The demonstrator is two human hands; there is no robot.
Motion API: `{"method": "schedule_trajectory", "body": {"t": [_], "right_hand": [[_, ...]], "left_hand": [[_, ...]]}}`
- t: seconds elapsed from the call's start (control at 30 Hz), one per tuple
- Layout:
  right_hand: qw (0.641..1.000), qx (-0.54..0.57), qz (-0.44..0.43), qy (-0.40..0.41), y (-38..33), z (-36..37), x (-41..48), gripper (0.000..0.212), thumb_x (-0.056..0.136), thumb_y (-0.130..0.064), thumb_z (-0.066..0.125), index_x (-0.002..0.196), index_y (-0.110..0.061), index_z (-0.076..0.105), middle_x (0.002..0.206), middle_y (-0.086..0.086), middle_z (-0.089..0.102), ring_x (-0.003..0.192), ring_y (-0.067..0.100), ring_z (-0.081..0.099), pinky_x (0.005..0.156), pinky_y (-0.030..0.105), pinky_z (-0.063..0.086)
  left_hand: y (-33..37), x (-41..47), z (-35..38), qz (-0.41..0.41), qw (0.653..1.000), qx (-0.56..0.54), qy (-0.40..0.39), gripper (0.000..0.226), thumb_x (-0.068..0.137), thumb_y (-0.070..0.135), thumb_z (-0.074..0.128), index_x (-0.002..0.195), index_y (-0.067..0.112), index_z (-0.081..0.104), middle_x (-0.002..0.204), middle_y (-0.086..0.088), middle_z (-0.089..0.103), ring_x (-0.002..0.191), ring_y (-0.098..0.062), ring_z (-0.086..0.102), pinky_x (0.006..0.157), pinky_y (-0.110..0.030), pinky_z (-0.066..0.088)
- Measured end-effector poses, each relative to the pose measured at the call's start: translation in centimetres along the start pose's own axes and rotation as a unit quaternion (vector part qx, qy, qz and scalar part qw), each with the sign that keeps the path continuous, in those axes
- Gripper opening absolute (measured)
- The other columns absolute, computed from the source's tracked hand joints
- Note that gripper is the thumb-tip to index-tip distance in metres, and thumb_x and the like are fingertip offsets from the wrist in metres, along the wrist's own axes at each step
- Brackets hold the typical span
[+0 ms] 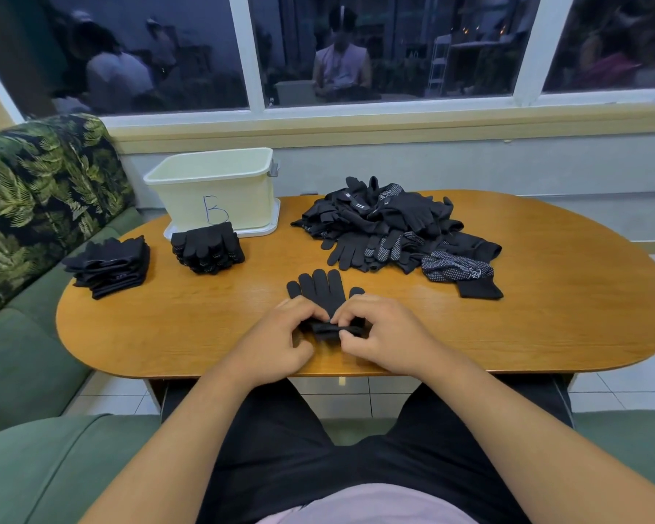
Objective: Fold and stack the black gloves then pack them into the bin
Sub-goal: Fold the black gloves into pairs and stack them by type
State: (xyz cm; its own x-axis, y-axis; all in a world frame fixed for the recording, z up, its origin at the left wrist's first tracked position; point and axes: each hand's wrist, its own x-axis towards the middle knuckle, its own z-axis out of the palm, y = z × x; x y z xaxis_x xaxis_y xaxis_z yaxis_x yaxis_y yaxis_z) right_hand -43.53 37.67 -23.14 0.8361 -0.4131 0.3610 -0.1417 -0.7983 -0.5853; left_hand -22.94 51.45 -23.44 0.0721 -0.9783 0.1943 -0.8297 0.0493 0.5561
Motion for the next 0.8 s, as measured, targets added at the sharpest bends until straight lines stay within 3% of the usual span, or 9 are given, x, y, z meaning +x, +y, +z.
{"method": "schedule_trajectory", "body": {"t": [0.07,0.17,0.3,0.4,0.5,0.67,0.73,0.8], "right_hand": [[0.998,0.053,0.028,0.004,-0.3,-0.4,0.6,0.009,0.088,-0.023,0.075,0.083,-0.027,0.068,0.111,-0.022,0.073,0.106,0.001,0.066,0.089,0.021,0.049],[0.995,0.087,0.044,-0.019,-1.1,-1.0,1.5,0.012,0.091,-0.020,0.072,0.082,-0.025,0.066,0.111,-0.022,0.075,0.105,0.002,0.069,0.095,0.028,0.054],[0.989,0.129,0.075,-0.009,-1.4,-1.0,1.9,0.006,0.100,-0.034,0.068,0.096,-0.031,0.066,0.099,-0.017,0.074,0.092,0.006,0.067,0.089,0.042,0.056],[0.975,0.190,0.117,-0.008,-1.3,-1.3,1.2,0.017,0.100,-0.046,0.071,0.114,-0.036,0.067,0.107,-0.020,0.077,0.102,0.001,0.070,0.097,0.035,0.053],[0.987,0.109,0.116,-0.038,-0.8,-1.7,0.3,0.035,0.092,-0.055,0.077,0.124,-0.047,0.065,0.117,-0.026,0.074,0.112,-0.006,0.065,0.098,0.030,0.050],[0.987,0.084,0.112,-0.079,-0.4,-2.2,0.1,0.064,0.083,-0.057,0.085,0.140,-0.052,0.057,0.134,-0.029,0.066,0.128,-0.009,0.058,0.114,0.027,0.045],[0.986,0.082,0.110,-0.092,-0.3,-2.3,0.4,0.056,0.087,-0.047,0.085,0.137,-0.050,0.060,0.127,-0.028,0.070,0.121,-0.009,0.061,0.106,0.022,0.047],[0.988,0.089,0.109,-0.063,-0.1,-2.2,0.9,0.033,0.096,-0.035,0.080,0.125,-0.045,0.070,0.110,-0.021,0.075,0.104,-0.004,0.067,0.093,0.023,0.051]], "left_hand": [[0.1,0.1,0.1,0.003,1.000,0.004,0.008,0.037,0.089,0.027,0.070,0.124,0.035,0.066,0.116,0.022,0.057,0.114,-0.005,0.052,0.095,-0.027,0.046],[-0.1,0.2,0.5,-0.016,0.999,0.003,0.052,0.022,0.098,0.045,0.070,0.116,0.035,0.074,0.111,0.022,0.061,0.111,-0.006,0.056,0.094,-0.034,0.050],[-0.2,0.1,0.6,-0.087,0.993,-0.015,0.075,0.035,0.096,0.065,0.058,0.112,0.038,0.075,0.101,0.013,0.071,0.097,-0.008,0.062,0.086,-0.047,0.053],[0.1,-0.1,0.3,-0.101,0.987,-0.085,0.095,0.021,0.100,0.051,0.067,0.120,0.053,0.072,0.108,0.014,0.076,0.102,-0.008,0.067,0.092,-0.046,0.055],[0.6,-0.1,0.2,-0.107,0.986,-0.098,0.083,0.018,0.102,0.040,0.068,0.114,0.052,0.074,0.102,0.019,0.076,0.097,-0.008,0.067,0.089,-0.047,0.056],[0.9,0.1,0.0,-0.132,0.981,-0.120,0.078,0.018,0.102,0.039,0.069,0.114,0.051,0.076,0.105,0.025,0.076,0.102,-0.002,0.067,0.093,-0.040,0.056],[1.1,0.3,-0.3,-0.140,0.976,-0.150,0.077,0.022,0.103,0.036,0.069,0.118,0.051,0.075,0.110,0.030,0.075,0.108,0.004,0.066,0.096,-0.032,0.052],[1.4,0.6,-0.6,-0.144,0.972,-0.174,0.070,0.027,0.104,0.031,0.068,0.123,0.049,0.074,0.115,0.032,0.074,0.112,0.012,0.064,0.096,-0.022,0.047]]}}
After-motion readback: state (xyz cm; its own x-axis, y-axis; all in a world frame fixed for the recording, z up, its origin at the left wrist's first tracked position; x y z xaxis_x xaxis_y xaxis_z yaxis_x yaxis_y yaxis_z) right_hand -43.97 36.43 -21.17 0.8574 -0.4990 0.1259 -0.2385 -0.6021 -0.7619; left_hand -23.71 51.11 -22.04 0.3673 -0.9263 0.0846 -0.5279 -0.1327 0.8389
